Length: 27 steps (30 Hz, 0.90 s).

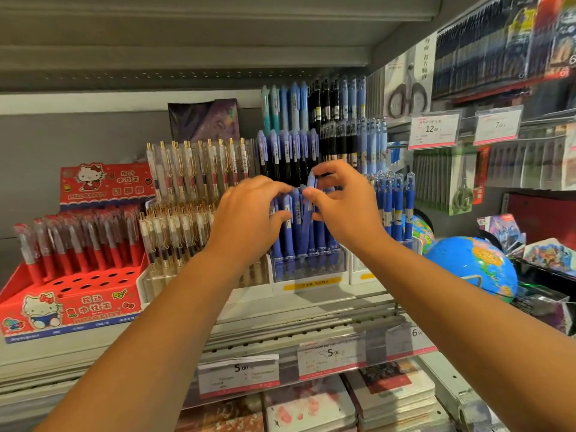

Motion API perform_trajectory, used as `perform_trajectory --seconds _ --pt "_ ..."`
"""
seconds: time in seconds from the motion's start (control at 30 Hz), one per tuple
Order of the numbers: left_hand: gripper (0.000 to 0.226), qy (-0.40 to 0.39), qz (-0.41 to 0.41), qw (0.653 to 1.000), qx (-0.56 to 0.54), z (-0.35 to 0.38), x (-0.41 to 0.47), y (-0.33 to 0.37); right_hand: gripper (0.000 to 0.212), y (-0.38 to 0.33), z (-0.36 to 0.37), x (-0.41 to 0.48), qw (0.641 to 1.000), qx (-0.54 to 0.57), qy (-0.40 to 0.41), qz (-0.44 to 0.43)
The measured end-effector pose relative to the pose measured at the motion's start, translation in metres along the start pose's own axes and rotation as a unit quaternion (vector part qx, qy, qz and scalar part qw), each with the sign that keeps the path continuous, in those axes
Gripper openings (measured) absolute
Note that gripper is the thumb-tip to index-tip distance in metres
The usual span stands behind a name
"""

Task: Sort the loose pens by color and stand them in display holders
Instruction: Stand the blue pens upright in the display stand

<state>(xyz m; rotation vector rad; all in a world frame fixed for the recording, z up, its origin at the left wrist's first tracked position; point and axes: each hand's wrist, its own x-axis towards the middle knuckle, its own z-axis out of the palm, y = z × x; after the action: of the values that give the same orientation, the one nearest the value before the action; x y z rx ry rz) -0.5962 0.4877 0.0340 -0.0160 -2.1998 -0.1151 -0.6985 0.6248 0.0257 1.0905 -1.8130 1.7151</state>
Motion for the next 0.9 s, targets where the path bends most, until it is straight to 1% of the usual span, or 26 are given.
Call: perform_trajectory --seconds 0.2,0.37,0.47,0.63,0.7,0.8,0.9 --pt "0.037 -0.010 -0.015 1.000 -0.012 0.001 0.005 0.002 0.024 0.002 0.008 -0.002 0.997 -0.055 -0.054 -0.012" --pt "0.041 0.001 -0.023 1.000 -0.009 -0.001 0.003 -0.003 0.027 0.006 0.009 -0.006 0.995 -0.081 -0.056 -0.024" --pt "0.048 -0.013 -0.027 1.000 -0.003 -0.002 0.003 -0.002 0.024 0.008 0.009 -0.008 0.994 -0.096 -0.048 -0.026" --pt "0.062 -0.036 -0.025 0.999 0.014 0.006 -0.003 -0.003 0.019 0.009 0.007 -0.006 0.995 -0.088 -0.049 0.002" --pt "0.066 -0.031 -0.012 0.999 0.027 0.008 -0.005 -0.004 0.020 0.010 0.007 -0.008 0.994 -0.102 -0.045 -0.012" --pt "0.076 -0.030 0.007 0.997 0.065 0.009 -0.005 -0.007 0.023 0.011 0.006 -0.012 0.987 -0.151 -0.031 -0.049" --pt "0.083 -0.041 0.016 0.994 0.097 0.011 -0.006 -0.010 0.028 0.012 0.006 -0.014 0.984 -0.167 -0.020 -0.058"
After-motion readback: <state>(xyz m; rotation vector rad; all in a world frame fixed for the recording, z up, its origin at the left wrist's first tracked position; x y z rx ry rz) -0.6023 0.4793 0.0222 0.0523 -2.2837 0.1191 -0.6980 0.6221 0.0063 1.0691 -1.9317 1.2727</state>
